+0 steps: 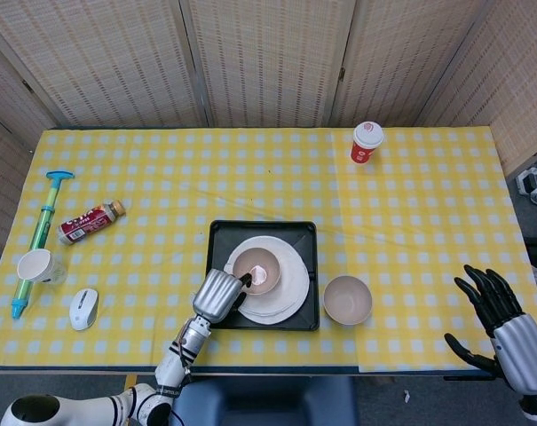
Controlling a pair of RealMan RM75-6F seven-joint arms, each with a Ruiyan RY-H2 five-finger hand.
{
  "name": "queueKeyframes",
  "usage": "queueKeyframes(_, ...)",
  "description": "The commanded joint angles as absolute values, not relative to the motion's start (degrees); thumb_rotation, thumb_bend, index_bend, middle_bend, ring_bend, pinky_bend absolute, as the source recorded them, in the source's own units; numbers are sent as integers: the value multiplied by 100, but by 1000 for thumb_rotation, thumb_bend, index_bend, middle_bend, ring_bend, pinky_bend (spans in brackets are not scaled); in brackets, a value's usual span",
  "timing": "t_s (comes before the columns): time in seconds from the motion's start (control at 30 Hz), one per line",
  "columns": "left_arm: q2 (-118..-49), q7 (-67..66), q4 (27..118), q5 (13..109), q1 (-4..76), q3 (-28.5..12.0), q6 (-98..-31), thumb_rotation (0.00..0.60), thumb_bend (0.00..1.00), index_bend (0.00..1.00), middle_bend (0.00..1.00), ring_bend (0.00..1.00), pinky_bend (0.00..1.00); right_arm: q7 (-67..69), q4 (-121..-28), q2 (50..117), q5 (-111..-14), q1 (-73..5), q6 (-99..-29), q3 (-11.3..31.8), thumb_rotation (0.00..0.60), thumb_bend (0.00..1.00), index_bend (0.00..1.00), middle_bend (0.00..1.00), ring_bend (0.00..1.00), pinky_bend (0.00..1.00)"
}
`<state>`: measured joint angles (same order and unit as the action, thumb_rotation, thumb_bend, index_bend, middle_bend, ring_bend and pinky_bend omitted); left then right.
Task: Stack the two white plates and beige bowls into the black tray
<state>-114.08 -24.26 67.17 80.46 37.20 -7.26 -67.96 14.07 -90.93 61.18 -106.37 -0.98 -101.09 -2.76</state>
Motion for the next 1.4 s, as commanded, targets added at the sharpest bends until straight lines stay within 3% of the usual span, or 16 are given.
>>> queueKeyframes(0.03, -11410, -2359, 6715, 8085, 3717, -738, -6822, 600, 546, 293, 1000, 1000, 1000, 1394, -9101, 6126, -10623, -102, -10097, -268, 600, 301, 0, 0, 0, 0)
queueKeyframes(0.13, -11387, -2329, 6761, 8150, 3702, -747, -6902, 600, 500, 202, 1000, 1000, 1000, 1380, -9111, 6130, -10609, -113, -10061, -265, 600, 301, 0, 0, 0, 0)
queueKeyframes(0.37, -10932, -2107, 7074, 8583, 3522, -666, -7470, 600, 450, 128, 1000, 988, 1000, 1278, -9110, 6157, -10654, -132, -9984, -294, 600, 301, 0, 0, 0, 0)
queueKeyframes(0.5, -10376, -1997, 7231, 8658, 3228, -709, -7954, 600, 446, 119, 953, 806, 987, 1142, -9117, 6199, -10720, -153, -9895, -333, 600, 301, 0, 0, 0, 0)
queueKeyframes(0.63, -9785, -1933, 7294, 8712, 2806, -684, -8538, 600, 446, 121, 700, 558, 742, 927, -9139, 6278, -10785, -216, -9713, -367, 600, 301, 0, 0, 0, 0)
queueKeyframes(0.8, -9032, -1490, 7427, 8640, 2153, -543, -9130, 600, 445, 119, 610, 438, 544, 629, -9168, 6329, -10835, -410, -9324, -369, 600, 301, 2, 0, 0, 0)
queueKeyframes(0.93, -8493, -1291, 7536, 8450, 1726, -412, -9269, 600, 441, 137, 437, 275, 337, 200, -9277, 6329, -10741, -574, -8811, -395, 600, 301, 78, 0, 0, 0)
queueKeyframes(1.17, -8027, -1293, 7382, 8305, 1213, -363, -9574, 600, 429, 189, 422, 267, 258, -610, -9351, 6546, -10031, -988, -7602, -231, 600, 301, 210, 0, 0, 0)
queueKeyframes(1.4, -8112, -477, 6933, 8127, 1059, -527, -9481, 600, 417, 215, 422, 280, 249, -830, -9090, 6958, -9528, -1361, -6961, -3, 600, 301, 329, 0, 0, 0)
